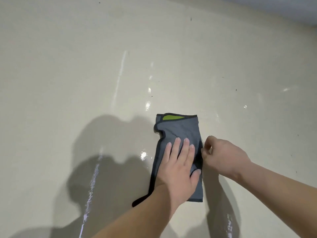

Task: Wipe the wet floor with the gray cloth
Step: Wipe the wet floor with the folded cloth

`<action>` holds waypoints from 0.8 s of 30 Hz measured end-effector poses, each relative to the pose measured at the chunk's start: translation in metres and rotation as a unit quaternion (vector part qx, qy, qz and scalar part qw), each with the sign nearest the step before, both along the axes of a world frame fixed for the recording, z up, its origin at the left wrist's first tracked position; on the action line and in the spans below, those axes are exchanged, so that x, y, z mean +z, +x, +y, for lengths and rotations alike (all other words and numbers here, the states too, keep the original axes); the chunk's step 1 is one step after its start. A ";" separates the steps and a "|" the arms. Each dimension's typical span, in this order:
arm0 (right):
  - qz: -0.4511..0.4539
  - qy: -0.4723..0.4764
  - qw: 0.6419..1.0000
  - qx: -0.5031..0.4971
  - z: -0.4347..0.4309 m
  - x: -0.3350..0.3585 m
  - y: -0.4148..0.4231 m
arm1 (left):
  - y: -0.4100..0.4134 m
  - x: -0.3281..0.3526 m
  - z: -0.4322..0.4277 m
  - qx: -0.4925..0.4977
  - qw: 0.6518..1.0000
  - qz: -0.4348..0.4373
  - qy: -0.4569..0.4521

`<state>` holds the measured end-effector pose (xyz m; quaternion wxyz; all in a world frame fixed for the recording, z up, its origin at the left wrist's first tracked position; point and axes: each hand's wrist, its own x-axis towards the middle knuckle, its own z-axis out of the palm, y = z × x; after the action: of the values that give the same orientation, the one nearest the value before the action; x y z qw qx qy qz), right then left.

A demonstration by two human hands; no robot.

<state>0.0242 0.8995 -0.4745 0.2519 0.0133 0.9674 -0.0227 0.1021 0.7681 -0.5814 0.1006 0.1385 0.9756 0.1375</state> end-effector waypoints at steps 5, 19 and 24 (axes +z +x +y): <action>0.006 -0.034 0.998 -0.061 0.047 0.007 0.040 | 0.013 0.009 0.071 -0.099 0.995 0.000 0.008; 0.039 -0.089 0.995 0.035 0.051 -0.080 0.102 | 0.021 0.027 0.025 0.001 0.987 0.011 0.157; -0.018 -0.072 0.986 0.146 0.090 -0.078 0.074 | 0.044 0.047 0.041 0.018 0.996 -0.012 0.086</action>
<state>0.0978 0.9892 -0.5522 0.2700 -0.1461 0.9501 -0.0548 0.1456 0.8092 -0.5340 0.0975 0.1272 0.9611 0.2249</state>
